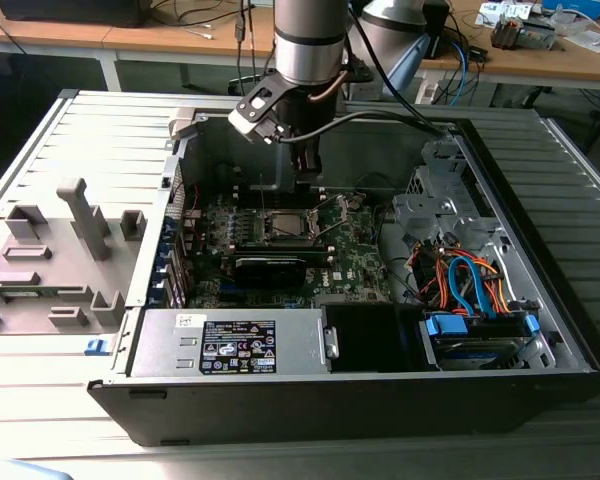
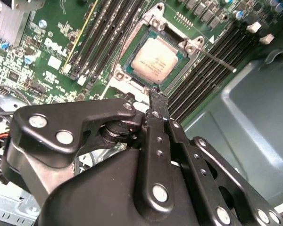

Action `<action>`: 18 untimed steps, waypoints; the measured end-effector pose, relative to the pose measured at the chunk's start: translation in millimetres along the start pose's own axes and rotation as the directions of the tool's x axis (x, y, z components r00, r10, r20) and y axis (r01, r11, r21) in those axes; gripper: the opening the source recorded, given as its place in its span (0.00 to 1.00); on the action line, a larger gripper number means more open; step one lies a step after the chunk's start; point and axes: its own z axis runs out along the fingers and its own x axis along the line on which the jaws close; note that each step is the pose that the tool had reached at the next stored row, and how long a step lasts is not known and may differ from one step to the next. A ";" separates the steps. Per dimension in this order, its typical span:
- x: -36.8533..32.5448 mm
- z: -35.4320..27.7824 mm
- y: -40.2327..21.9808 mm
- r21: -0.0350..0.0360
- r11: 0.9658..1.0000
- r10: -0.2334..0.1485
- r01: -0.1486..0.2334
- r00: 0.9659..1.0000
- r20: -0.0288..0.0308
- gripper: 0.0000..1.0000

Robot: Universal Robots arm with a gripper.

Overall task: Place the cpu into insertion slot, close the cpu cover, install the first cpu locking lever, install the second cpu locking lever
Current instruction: 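Close the cpu cover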

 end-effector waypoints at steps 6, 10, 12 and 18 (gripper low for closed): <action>-0.9 0.3 9.3 0.000 1.000 0.000 0.000 1.000 0.000 0.11; -1.1 0.3 11.9 0.000 1.000 0.000 0.000 1.000 0.000 0.11; -1.2 0.4 13.2 0.000 1.000 0.000 0.000 1.000 0.000 0.11; -1.7 0.5 18.9 0.000 1.000 0.000 0.000 1.000 0.001 0.11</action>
